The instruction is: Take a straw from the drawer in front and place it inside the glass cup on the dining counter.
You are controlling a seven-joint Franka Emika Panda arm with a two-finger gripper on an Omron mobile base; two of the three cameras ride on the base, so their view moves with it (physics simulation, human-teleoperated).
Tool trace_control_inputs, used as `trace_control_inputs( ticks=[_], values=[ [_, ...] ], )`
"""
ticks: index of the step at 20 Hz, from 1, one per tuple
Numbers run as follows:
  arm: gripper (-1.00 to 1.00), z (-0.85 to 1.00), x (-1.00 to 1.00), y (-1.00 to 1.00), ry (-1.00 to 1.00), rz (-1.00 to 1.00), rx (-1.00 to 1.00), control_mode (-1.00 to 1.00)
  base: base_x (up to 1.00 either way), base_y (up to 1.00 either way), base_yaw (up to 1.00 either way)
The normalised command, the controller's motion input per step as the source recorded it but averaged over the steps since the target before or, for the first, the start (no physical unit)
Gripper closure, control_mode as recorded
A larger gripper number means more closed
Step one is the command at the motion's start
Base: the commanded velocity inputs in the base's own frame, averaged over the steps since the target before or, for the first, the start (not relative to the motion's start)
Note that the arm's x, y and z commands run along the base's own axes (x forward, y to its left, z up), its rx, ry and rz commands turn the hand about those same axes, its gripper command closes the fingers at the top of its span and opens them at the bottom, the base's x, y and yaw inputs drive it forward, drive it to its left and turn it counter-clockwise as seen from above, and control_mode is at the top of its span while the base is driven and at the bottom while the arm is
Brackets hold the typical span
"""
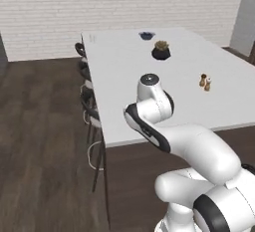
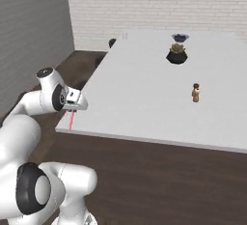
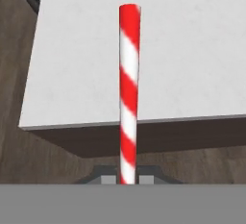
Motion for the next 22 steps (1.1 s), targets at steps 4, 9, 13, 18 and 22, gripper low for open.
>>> trace_control_inputs(
  ticks=[4,9,13,18,22],
  values=[
    [1.00,0.00,0.00,0.00,0.00,0.00,0.00,1.00,0.11,1.00,-0.18],
    [1.00,0.00,0.00,0.00,0.00,0.00,0.00,1.00,0.23,1.00,-0.29],
    [1.00,0.00,0.00,0.00,0.00,0.00,0.00,1.00,0.38,1.00,-0.36],
    [1.00,0.00,0.00,0.00,0.00,0.00,0.00,1.00,0.56,1.00,-0.40],
    [1.00,0.00,0.00,0.00,0.00,0.00,0.00,1.00,0.77,1.00,-0.40]
  ],
)
